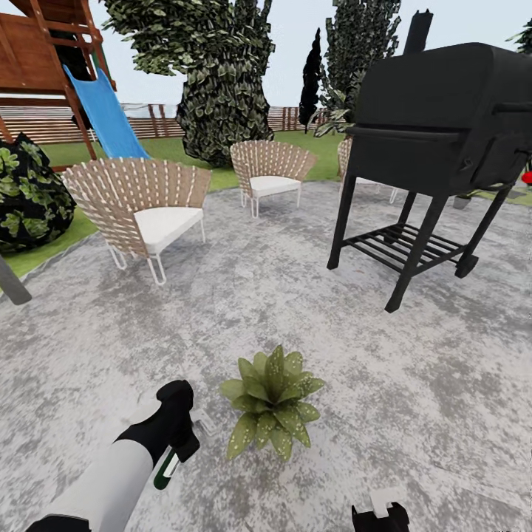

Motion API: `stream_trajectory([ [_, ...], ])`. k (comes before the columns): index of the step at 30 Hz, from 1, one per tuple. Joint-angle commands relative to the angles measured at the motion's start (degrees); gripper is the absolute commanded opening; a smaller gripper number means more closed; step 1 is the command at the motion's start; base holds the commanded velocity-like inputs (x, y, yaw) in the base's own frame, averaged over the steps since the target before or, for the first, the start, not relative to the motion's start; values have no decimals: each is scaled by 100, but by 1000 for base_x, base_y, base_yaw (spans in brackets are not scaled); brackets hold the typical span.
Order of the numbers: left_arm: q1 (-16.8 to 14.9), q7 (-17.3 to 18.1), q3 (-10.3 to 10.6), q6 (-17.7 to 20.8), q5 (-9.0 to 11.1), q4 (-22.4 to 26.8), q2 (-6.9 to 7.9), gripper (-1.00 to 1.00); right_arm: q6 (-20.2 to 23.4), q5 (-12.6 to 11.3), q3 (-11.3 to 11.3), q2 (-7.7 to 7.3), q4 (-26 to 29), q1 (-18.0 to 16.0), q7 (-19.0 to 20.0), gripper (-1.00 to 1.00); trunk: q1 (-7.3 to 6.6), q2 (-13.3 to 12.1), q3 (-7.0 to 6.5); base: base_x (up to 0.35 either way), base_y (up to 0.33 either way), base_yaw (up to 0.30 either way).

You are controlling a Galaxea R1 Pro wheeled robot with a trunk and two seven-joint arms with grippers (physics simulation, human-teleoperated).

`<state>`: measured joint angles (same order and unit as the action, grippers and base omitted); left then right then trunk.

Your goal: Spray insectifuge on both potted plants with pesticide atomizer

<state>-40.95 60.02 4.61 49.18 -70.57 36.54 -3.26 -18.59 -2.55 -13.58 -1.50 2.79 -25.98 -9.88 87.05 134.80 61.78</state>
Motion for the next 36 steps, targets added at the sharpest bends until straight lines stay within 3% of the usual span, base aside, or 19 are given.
stream_trajectory([
  [1,-1,54,7,29,-45,11,1,-100,-13,-26,-48,0,-5,-4,-23,100,1,2,5,236,113,-156],
  [14,-1,62,16,30,-52,67,-129,-100,-13,-26,-48,0,-6,-4,-23,100,1,2,5,60,23,-12],
  [20,99,62,13,-2,-32,-25,21,-100,-13,-26,-48,0,-5,-4,-23,100,1,2,5,0,0,0],
  [24,139,62,13,-5,-25,55,11,-100,-13,-26,-48,0,-6,-4,-23,100,1,2,5,0,0,0],
  [27,28,107,27,5,-27,94,-74,-100,-13,-26,-48,0,-6,-4,-23,100,1,2,5,0,0,0],
  [30,-202,129,34,25,-32,81,-69,-100,-13,-26,-48,0,-6,-4,-23,100,1,2,5,0,0,0],
  [36,-179,143,87,-31,-34,-16,-28,-100,-13,-26,-48,0,-5,-4,-23,100,1,2,5,0,0,0],
])
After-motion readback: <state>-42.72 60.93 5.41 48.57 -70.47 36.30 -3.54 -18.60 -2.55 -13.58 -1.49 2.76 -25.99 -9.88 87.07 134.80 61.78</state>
